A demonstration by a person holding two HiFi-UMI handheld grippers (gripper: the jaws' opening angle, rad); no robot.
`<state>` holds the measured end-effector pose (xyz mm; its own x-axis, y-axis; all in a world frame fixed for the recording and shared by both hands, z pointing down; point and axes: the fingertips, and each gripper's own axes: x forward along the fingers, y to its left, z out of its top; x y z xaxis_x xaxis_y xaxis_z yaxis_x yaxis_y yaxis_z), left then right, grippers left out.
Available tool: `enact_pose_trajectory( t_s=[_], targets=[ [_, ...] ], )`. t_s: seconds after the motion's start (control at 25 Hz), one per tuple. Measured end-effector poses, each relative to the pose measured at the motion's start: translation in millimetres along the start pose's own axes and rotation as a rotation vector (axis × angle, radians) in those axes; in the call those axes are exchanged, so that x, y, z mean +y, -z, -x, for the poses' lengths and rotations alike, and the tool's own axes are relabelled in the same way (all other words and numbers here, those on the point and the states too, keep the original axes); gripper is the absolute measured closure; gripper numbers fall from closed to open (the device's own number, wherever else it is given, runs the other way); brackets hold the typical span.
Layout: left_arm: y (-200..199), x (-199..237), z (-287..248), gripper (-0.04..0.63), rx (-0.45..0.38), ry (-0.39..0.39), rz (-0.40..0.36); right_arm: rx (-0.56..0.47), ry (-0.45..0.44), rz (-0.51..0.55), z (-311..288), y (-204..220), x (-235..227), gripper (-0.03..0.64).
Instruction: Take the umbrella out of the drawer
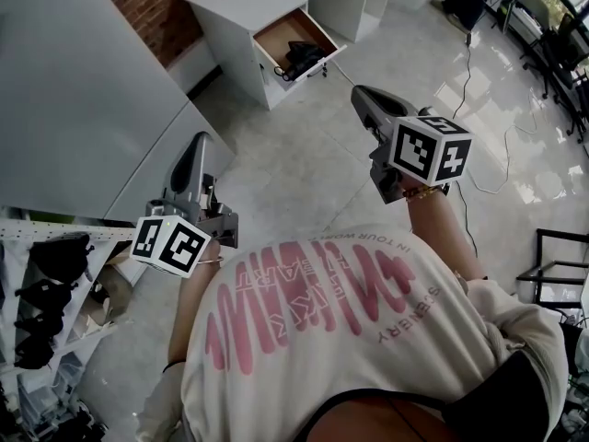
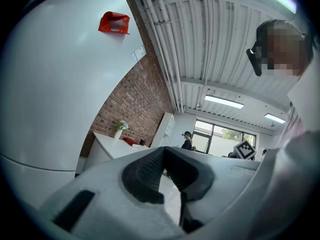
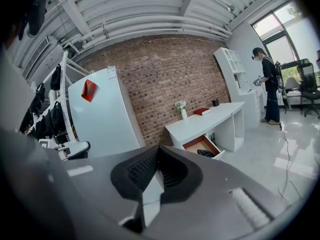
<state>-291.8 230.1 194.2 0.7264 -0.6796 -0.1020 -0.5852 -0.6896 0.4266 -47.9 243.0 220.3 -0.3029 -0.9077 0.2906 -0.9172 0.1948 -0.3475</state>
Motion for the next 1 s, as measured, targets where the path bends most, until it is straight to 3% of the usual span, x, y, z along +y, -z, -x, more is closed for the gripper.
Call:
enact_pose_trajectory(
  t_s=[0.24,0.52,1.0],
  targets=[
    [1,20,2,0.592,0.015,0.000,0.009,0.022,0.016,-0.007,-18,12,4,0.604],
    [28,32,8,0.592,0.071,-0.005,0.056,0.122,0.061,-0.018,-23,46,-3,0.604],
    [39,61,11,0.592,0.090,-0.102,0.079,0.196,0.023,-0.024,-64,61,-7,0.604]
  ],
)
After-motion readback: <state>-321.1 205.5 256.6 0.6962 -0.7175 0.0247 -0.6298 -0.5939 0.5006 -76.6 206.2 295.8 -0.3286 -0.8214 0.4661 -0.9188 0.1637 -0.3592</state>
